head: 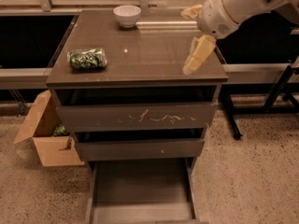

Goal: Place green can into bottom drawer

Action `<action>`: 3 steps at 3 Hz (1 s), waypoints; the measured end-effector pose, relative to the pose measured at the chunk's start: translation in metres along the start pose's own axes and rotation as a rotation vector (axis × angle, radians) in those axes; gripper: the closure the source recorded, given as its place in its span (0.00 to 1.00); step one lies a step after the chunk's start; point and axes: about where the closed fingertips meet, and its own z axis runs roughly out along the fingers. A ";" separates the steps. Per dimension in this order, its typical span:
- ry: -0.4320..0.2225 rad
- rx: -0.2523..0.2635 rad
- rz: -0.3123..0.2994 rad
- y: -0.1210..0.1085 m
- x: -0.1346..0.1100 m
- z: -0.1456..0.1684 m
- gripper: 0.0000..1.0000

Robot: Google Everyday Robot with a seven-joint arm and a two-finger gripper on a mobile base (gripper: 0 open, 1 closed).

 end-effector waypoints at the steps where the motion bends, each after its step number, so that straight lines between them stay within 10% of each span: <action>1: -0.063 -0.036 -0.022 -0.024 -0.024 0.034 0.00; 3: -0.189 -0.145 -0.072 -0.049 -0.082 0.109 0.00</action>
Offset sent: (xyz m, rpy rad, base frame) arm 0.0861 0.1254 -0.0111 0.1219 0.0684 0.2087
